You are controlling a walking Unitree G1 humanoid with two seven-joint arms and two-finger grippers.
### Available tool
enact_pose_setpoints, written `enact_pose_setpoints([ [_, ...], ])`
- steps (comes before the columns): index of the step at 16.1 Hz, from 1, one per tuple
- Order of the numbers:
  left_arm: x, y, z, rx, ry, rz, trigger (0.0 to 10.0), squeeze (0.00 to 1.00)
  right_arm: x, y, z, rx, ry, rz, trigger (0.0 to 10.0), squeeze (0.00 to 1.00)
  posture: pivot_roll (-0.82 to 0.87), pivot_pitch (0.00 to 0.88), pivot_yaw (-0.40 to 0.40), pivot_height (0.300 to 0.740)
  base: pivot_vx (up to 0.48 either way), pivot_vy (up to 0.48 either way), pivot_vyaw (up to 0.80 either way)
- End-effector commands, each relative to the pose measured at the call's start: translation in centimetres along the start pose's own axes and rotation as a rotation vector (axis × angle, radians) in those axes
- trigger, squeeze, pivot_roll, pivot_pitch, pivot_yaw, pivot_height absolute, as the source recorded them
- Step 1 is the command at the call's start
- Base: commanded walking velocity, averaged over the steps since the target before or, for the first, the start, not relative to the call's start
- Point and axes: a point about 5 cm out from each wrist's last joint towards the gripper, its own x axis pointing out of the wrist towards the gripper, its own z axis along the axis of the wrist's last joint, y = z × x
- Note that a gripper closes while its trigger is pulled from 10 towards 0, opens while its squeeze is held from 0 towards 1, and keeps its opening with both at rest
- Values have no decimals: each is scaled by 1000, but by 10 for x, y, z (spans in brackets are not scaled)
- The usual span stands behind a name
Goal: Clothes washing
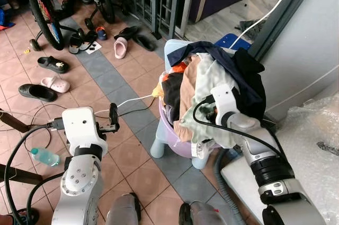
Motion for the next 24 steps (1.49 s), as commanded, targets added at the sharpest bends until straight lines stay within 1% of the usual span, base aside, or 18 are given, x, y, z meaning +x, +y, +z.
enact_pose_setpoints([
  [1, 0, 2, -3, 7, 19, 22, 10000, 0, -1, 3, -8, 31, 32, 28, 0, 0, 74, 186, -51, 740, 0, 0, 0],
  [2, 1, 0, 1, -6, -11, 21, 10000, 0, -2, 5, -6, 55, 14, 30, 0, 0, 72, 183, -53, 740, 0, 0, 0],
  [3, 2, -2, 2, -3, -15, 23, 10000, 0, -3, 6, -5, 66, 4, 36, 0, 0, 69, 181, -56, 740, 0, 0, 0],
  [5, 2, -5, -3, -6, 20, 20, 10000, 0, -5, 12, -9, 93, 15, 53, 0, 0, 66, 166, -56, 740, 0, 0, 0],
  [6, 4, -5, -3, -4, 18, 16, 10000, 0, -7, 16, -8, 118, -4, 46, 0, 0, 66, 140, -48, 740, 0, 0, 0],
  [7, 5, -5, -2, -4, 11, 15, 10000, 0, -8, 16, -3, 127, -35, 34, 0, 0, 68, 135, -46, 740, 0, 0, 0],
  [8, 7, -4, 1, 3, -17, 10, 10000, 0, -13, 18, 16, 156, -137, 38, 0, 0, 60, 125, -38, 740, 0, 0, 0],
  [9, 7, -3, -1, 15, -12, 15, 10000, 0, -19, 19, 31, 194, -229, 44, 0, 0, 57, 120, -31, 740, 0, 0, 0],
  [12, 9, -2, -4, 29, 6, 21, 10000, 0, -39, 14, 61, 263, -436, 33, 0, 0, 51, 98, -15, 740, 0, 0, 0],
  [14, 14, -2, -3, 36, -4, 23, 10000, 0, -52, 10, 72, 295, -523, 29, 0, 0, 46, 86, -8, 740, 0, 0, 0],
  [16, 16, -2, -2, 42, -13, 22, 10000, 0, -59, 10, 79, 318, -557, 37, 0, 0, 41, 79, -1, 740, 0, 0, 0],
  [17, 17, -3, -1, 46, -17, 21, 10000, 0, -63, 10, 82, 311, -579, 36, 0, 0, 40, 77, 2, 740, 0, 0, 0],
  [18, 18, -2, -1, 54, -22, 21, 10000, 0, -66, 11, 85, 221, -597, 30, 0, 0, 40, 78, 4, 740, 0, 0, 0],
  [19, 17, -2, -1, 55, -20, 22, 10000, 0, -64, 13, 76, 123, -556, 25, 10000, 0, 38, 76, 5, 740, 0, 0, 0],
  [20, 18, -2, -2, 55, -16, 18, 10000, 0, -58, 14, 62, 73, -480, 23, 10000, 1000, 39, 81, 5, 740, 0, 0, 0],
  [21, 19, -3, -2, 57, -15, 11, 10000, 0, -50, 18, 43, 43, -361, 34, 10000, 1000, 45, 93, 1, 740, 0, 0, 0],
  [22, 19, -3, -2, 58, -16, 7, 10000, 0, -44, 22, 26, -11, -254, 45, 10000, 1000, 48, 90, 0, 740, 0, 0, 0],
  [24, 19, 0, -1, 60, -14, 11, 10000, 0, -38, 22, 14, -103, -203, 56, 10000, 1000, 59, 91, -2, 740, 0, 0, 0],
])
